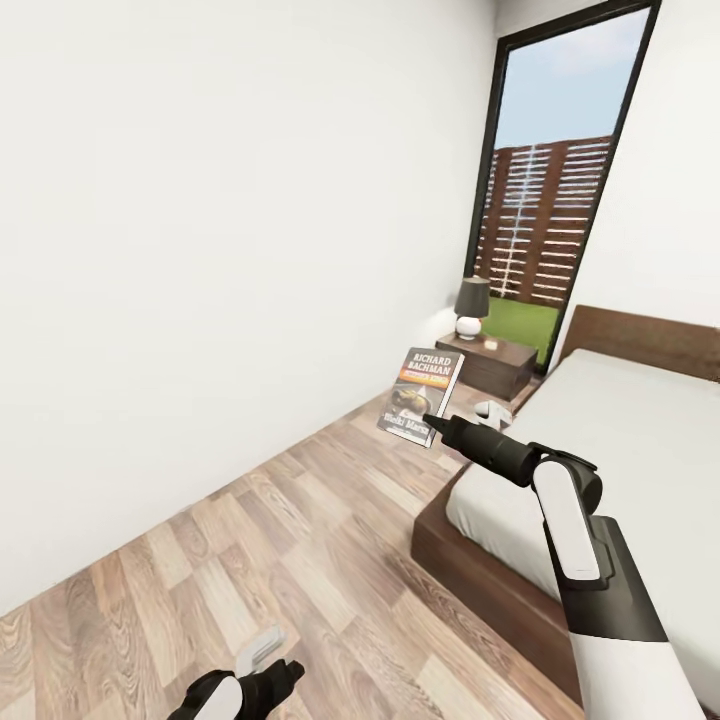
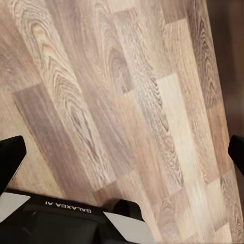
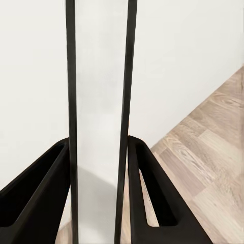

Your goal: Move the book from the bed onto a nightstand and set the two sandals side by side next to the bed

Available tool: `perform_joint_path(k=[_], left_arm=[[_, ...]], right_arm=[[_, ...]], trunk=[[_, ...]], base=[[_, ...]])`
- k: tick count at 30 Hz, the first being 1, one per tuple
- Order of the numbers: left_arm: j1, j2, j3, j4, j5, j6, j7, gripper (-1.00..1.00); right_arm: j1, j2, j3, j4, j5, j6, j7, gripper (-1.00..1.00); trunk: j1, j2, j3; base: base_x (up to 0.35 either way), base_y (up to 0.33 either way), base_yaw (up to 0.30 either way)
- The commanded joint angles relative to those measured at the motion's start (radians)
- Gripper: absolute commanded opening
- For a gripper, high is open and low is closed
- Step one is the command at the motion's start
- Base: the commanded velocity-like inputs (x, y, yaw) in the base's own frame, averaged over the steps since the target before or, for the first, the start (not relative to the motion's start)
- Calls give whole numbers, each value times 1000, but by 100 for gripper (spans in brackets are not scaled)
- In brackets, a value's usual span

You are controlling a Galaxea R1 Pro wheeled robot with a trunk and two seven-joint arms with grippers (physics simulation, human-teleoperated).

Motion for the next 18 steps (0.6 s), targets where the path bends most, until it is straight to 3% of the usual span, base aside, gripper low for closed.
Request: perform_joint_path(k=[1,18], left_arm=[[-1,2,-5,-2,10,0,9,100],[-1,2,-5,-1,11,0,9,100]], right_arm=[[-1,1,-1,0,1,6,8,-100],[-1,1,-1,0,2,6,8,-100]], trunk=[[1,-1,-1],[1,-1,-1]], base=[[243,254,-239],[230,265,-261]])
